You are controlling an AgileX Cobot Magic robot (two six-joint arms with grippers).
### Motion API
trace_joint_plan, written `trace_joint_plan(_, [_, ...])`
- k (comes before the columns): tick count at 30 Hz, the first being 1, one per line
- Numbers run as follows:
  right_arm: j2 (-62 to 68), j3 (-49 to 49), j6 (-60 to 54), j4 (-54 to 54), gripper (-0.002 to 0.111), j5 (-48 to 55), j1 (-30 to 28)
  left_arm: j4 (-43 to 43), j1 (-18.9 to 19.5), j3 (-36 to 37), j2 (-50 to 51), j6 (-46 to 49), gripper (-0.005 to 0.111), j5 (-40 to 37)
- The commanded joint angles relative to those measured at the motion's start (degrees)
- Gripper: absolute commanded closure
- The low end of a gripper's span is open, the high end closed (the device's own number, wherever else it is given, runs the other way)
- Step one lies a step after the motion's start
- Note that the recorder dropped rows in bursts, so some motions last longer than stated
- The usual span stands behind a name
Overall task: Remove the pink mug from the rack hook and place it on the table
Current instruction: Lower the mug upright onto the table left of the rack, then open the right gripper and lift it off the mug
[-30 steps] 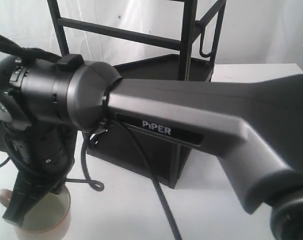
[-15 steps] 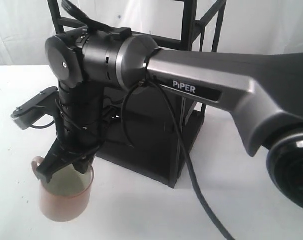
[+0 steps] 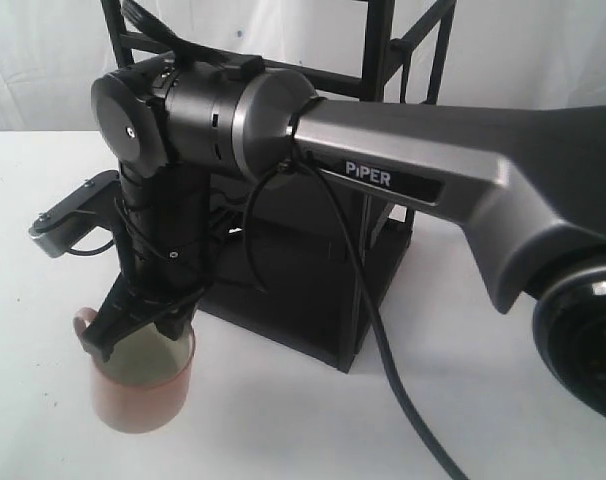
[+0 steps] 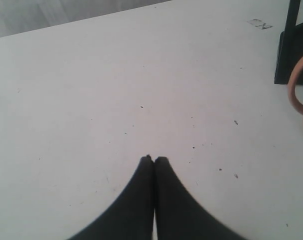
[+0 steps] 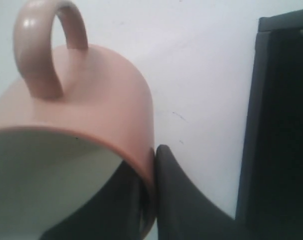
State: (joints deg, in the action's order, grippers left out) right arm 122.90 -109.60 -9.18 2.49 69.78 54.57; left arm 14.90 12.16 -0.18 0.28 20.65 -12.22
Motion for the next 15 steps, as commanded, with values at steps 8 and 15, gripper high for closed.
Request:
trace_joint_plan(8, [-0.49, -0.34, 2.11, -4.87, 0.094, -0.55, -0.40, 0.55, -0.32, 0.18, -0.28, 0.15, 0.107, 0.16])
trace_joint_plan(15, [-0.49, -0.34, 3.54, -4.87, 0.091, -0.33, -0.40, 0.55, -0.32, 0.18, -0.28, 0.15, 0.107, 0.16])
